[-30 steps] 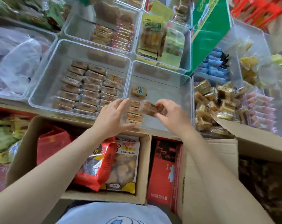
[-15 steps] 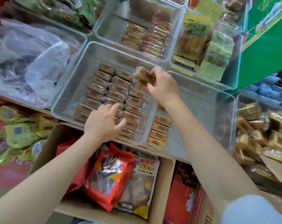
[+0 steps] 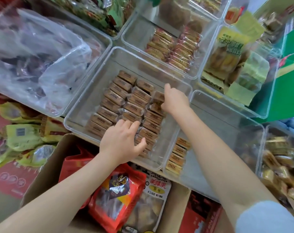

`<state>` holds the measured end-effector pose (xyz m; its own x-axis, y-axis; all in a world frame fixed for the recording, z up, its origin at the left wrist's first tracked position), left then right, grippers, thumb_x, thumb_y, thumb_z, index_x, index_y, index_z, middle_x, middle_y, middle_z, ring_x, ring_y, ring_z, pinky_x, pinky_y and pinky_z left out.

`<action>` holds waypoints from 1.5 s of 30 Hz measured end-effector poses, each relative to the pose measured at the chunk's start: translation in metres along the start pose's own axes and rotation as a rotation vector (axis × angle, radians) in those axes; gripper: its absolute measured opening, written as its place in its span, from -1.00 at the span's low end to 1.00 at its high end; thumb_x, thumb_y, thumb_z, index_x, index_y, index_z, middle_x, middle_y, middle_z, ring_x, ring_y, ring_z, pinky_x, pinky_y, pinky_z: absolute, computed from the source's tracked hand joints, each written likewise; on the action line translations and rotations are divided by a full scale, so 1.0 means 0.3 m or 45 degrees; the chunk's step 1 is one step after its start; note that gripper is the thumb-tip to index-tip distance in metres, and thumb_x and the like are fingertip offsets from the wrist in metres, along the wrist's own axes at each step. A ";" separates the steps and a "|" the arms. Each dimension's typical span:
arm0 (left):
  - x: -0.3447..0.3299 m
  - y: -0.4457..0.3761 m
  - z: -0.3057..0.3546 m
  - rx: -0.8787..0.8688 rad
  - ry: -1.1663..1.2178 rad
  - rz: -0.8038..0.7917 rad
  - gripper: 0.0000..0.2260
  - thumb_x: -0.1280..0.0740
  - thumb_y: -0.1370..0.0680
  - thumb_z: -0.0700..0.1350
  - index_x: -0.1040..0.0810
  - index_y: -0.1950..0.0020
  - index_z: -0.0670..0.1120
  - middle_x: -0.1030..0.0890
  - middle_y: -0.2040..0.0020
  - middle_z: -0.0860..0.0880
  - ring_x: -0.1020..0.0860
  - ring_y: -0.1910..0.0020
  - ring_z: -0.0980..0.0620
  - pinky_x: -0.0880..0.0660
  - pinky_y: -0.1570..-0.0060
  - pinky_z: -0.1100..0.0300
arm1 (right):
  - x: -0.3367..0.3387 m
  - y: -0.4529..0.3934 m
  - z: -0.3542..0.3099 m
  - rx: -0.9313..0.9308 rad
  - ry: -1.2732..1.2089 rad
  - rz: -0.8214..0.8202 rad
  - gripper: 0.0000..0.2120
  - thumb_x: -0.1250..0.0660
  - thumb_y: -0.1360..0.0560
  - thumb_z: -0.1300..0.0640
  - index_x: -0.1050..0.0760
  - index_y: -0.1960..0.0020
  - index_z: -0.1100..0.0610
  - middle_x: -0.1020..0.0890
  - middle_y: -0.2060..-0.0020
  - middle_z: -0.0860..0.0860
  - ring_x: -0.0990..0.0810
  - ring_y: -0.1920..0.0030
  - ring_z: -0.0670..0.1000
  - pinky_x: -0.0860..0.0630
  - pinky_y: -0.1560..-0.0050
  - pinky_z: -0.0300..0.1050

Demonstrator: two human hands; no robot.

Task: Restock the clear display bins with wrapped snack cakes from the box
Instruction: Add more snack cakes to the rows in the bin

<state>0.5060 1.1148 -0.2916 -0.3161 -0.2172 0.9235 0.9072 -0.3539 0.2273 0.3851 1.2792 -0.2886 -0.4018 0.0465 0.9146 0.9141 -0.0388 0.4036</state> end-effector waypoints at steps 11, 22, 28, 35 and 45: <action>0.033 -0.214 0.098 -0.194 0.103 0.000 -0.48 -0.24 -0.61 0.04 -0.35 -0.53 -0.15 -0.35 -0.53 -0.15 -0.31 -0.50 -0.13 -0.39 -0.39 -0.06 | 0.088 0.138 0.126 -0.049 -0.246 0.787 -0.71 -0.40 -0.50 0.16 -0.52 -0.20 0.16 -0.62 -0.03 0.08 -0.52 -0.11 0.17 -0.30 -0.18 0.12; -0.190 -0.498 0.181 -0.402 -0.210 -0.282 -0.39 0.00 -0.68 0.20 -0.02 -0.65 -0.07 -0.07 -0.65 -0.10 0.01 -0.63 -0.06 0.02 -0.56 -0.09 | 0.077 0.173 0.179 -0.240 -0.342 0.988 -0.74 -0.41 -0.50 0.17 -0.48 -0.16 0.14 -0.62 -0.03 0.07 -0.47 -0.13 0.18 -0.28 -0.10 0.07; -0.166 -0.508 0.177 -0.358 -0.270 -0.181 -0.29 -0.07 -0.61 0.27 -0.08 -0.63 -0.14 -0.29 -0.54 -0.15 -0.20 -0.51 -0.14 -0.14 -0.47 -0.09 | 0.084 0.182 0.177 -0.238 -0.316 1.051 -0.70 -0.38 -0.51 0.18 -0.49 -0.22 0.14 -0.62 -0.06 0.06 -0.44 -0.16 0.16 -0.28 -0.12 0.07; -0.139 -0.474 0.189 -0.395 -0.320 -0.102 -0.36 -0.04 -0.59 0.31 -0.29 -0.52 -0.09 -0.19 -0.60 -0.15 -0.06 -0.60 -0.14 0.08 -0.55 -0.14 | 0.081 0.186 0.177 -0.260 -0.306 1.064 -0.59 -0.34 -0.56 0.16 -0.45 -0.40 0.15 -0.59 -0.18 0.07 -0.46 -0.20 0.14 -0.35 -0.16 0.07; -0.148 -0.394 0.165 -0.428 -0.224 -0.124 -0.35 -0.08 -0.60 0.26 -0.11 -0.62 -0.03 -0.18 -0.62 -0.07 -0.03 -0.61 -0.12 0.00 -0.54 -0.08 | 0.098 0.179 0.145 -0.164 -0.166 1.059 -0.64 -0.35 -0.51 0.23 -0.51 -0.30 0.14 -0.61 -0.12 0.05 -0.47 -0.16 0.12 -0.27 -0.15 0.04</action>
<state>0.4264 1.2113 -0.3441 -0.3172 -0.0191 0.9482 0.7249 -0.6496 0.2294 0.4246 1.3218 -0.2413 0.4144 0.0669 0.9076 0.8927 -0.2241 -0.3911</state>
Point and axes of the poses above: each hand's wrist, its own y-axis away from the middle knuckle, its own x-axis out of the back of the hand, z = x × y, the point moved 10 cm from there along -y, towards the middle knuckle
